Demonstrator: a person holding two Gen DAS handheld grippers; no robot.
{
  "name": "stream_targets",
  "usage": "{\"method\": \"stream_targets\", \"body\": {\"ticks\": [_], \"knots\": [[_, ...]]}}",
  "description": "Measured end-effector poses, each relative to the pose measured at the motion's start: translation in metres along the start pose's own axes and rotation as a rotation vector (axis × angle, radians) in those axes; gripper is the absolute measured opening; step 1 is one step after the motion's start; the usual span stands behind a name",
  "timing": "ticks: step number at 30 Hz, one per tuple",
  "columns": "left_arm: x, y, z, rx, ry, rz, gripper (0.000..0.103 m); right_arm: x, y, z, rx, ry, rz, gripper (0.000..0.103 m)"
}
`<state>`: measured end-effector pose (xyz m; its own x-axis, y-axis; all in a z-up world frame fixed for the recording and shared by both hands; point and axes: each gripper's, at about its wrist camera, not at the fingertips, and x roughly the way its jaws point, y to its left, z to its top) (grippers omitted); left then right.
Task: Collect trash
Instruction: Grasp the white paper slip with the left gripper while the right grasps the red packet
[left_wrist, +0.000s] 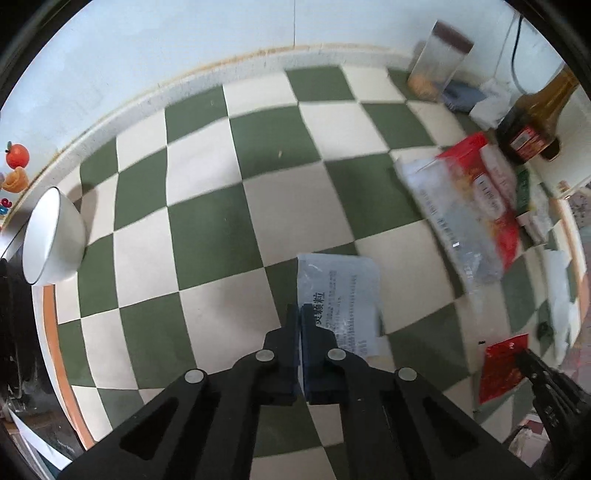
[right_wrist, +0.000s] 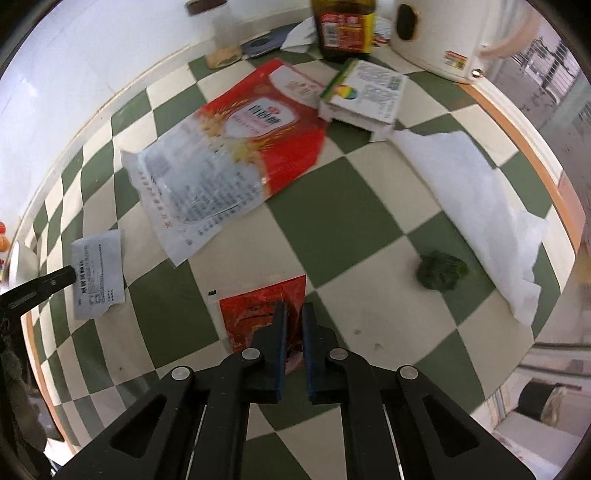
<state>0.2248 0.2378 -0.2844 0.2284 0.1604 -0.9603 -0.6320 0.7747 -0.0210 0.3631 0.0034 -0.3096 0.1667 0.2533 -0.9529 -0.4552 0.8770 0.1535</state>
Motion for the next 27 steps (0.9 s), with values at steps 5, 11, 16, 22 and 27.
{"method": "stream_targets", "body": {"ticks": [5, 11, 16, 22, 27], "knots": [[-0.032, -0.007, 0.003, 0.019, -0.062, -0.006, 0.000, -0.010, -0.019, 0.001, 0.058, -0.026, 0.018, 0.007], [-0.017, -0.015, 0.007, -0.012, -0.024, -0.079, 0.005, -0.023, -0.037, 0.003, 0.122, -0.062, 0.044, 0.006], [0.052, -0.007, -0.002, -0.085, 0.136, -0.085, 0.016, -0.026, -0.039, -0.001, 0.126, -0.064, 0.045, 0.006], [0.069, -0.029, -0.003, -0.009, 0.135, -0.031, 0.085, -0.020, -0.051, -0.010, 0.154, -0.041, 0.040, 0.006], [0.075, -0.049, 0.003, 0.022, 0.068, 0.006, 0.069, -0.012, -0.056, -0.011, 0.165, -0.023, 0.024, 0.006]]}}
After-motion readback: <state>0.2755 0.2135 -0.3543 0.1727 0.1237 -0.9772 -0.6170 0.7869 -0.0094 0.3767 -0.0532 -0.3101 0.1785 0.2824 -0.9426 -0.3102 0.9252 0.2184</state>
